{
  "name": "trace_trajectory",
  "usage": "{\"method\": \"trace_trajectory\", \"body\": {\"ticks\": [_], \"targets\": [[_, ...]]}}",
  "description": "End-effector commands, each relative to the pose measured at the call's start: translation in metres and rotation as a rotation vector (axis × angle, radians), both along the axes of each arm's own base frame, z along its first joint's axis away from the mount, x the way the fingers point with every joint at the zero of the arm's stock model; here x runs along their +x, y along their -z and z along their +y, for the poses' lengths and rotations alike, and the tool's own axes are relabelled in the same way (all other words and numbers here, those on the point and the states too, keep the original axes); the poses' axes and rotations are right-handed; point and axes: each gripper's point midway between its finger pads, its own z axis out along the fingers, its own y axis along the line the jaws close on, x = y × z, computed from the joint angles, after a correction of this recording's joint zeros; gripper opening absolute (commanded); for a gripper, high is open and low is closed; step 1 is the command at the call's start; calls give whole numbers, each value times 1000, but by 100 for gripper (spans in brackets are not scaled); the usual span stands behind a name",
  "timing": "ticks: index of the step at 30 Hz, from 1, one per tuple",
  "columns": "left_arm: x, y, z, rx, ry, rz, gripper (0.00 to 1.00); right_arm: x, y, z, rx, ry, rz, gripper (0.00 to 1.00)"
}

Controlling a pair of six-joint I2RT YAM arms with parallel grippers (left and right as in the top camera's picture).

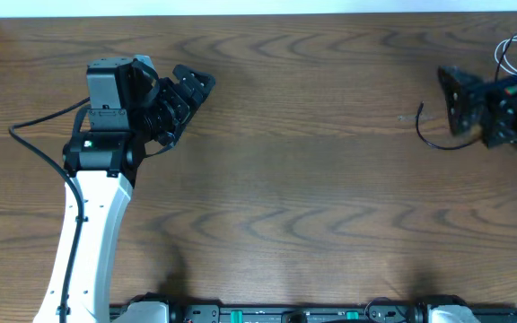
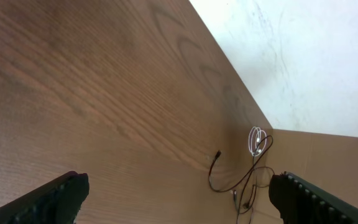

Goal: Untangle cables

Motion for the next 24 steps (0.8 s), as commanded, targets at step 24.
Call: {"method": "trace_trajectory", "body": {"ticks": [24], "targets": [[-1,-2,2,15,-3,-14,98,-37,295,-27,-37,126,-428,99]]}}
